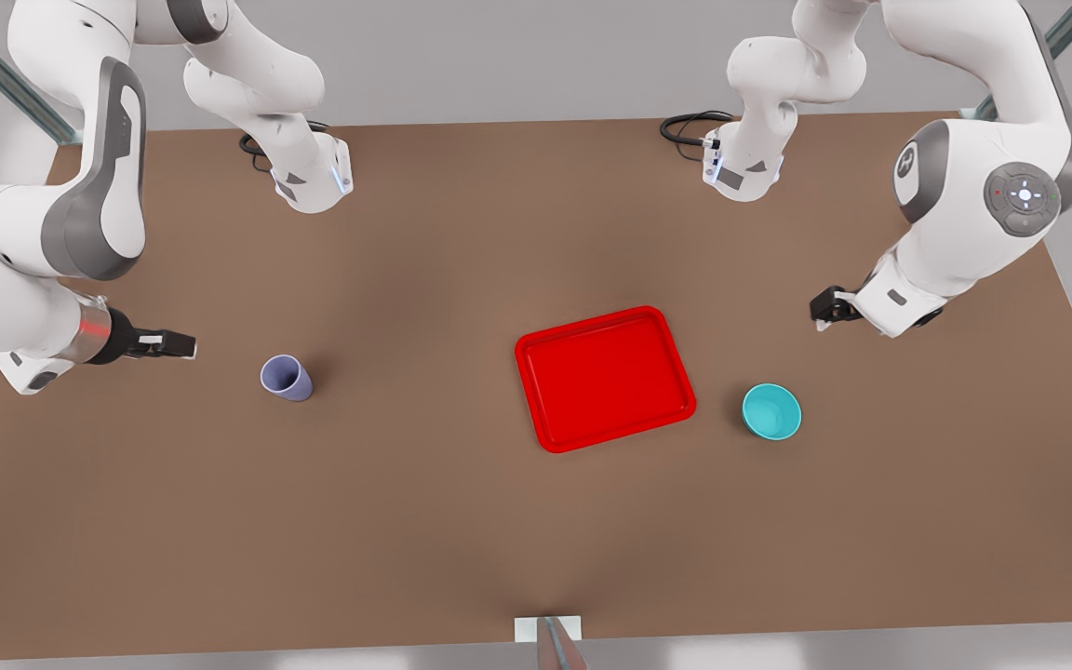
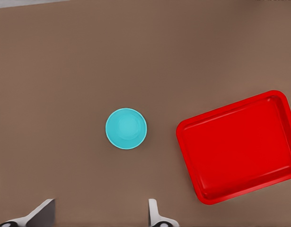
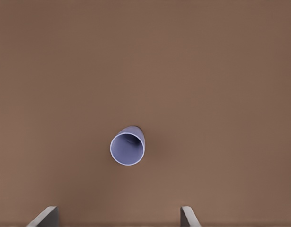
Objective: Place the bowl on the tray with the left arm and the cup on the tray with the right arm
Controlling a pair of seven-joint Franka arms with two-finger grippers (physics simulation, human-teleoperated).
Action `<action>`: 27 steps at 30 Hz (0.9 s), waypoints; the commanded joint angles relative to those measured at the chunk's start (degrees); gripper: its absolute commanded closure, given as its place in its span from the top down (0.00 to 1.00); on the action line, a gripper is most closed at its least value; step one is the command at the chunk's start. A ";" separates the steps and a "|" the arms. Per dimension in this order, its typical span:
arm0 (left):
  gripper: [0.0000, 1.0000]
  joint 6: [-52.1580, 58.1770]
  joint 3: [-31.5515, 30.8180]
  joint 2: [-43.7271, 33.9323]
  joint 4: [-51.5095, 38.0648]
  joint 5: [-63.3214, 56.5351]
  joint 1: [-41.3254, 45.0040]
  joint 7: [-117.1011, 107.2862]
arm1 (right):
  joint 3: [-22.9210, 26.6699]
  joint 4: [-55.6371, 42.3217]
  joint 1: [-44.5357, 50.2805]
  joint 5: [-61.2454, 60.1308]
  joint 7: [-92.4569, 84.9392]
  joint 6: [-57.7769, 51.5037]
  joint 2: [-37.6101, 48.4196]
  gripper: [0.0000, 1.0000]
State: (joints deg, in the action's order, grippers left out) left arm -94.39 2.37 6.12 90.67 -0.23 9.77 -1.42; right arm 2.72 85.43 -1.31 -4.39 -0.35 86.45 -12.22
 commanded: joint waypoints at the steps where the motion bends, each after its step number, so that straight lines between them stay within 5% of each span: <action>1: 1.00 -0.61 0.00 0.65 0.03 -0.12 -0.10 -0.16 | 0.00 0.00 0.00 0.00 0.00 0.03 0.00 1.00; 4: 1.00 -2.80 -0.09 13.54 -0.14 0.58 -3.26 -0.08 | 0.00 0.00 0.00 0.00 0.00 0.03 0.00 1.00; 6: 1.00 -17.48 -0.17 21.66 4.42 8.04 -6.60 1.06 | 0.00 0.00 0.00 0.00 0.00 0.03 0.00 1.00; 8: 1.00 -24.96 -0.17 22.71 11.90 11.56 -9.50 12.83 | 0.00 -0.09 0.00 0.00 0.00 0.12 0.00 1.00; 20: 0.98 -29.62 -1.32 29.83 12.34 16.93 -11.53 20.14 | -0.35 -0.18 0.70 -0.26 0.00 2.93 -1.31 1.00; 21: 0.86 -29.62 -1.32 29.83 12.34 16.93 -11.53 20.14 | -0.35 -0.18 0.70 -0.26 0.09 2.93 -1.31 1.00; 23: 0.43 -29.53 -1.32 29.83 12.34 16.93 -11.53 20.14 | -0.35 -0.18 0.70 -0.26 0.09 2.93 -1.31 1.00; 24: 0.33 -29.53 -1.32 29.92 12.34 16.93 -11.53 20.05 | -0.35 -0.18 0.70 -0.26 0.09 2.93 -1.31 1.00; 27: 0.27 -29.62 -1.32 30.27 12.25 16.67 -11.53 19.96 | -0.35 -0.18 0.70 -0.26 0.17 2.93 -1.31 1.00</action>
State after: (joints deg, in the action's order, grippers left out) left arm -123.98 1.01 36.47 102.92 16.47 -1.77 18.50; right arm 2.37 85.25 -0.61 -4.66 -0.13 89.38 -13.49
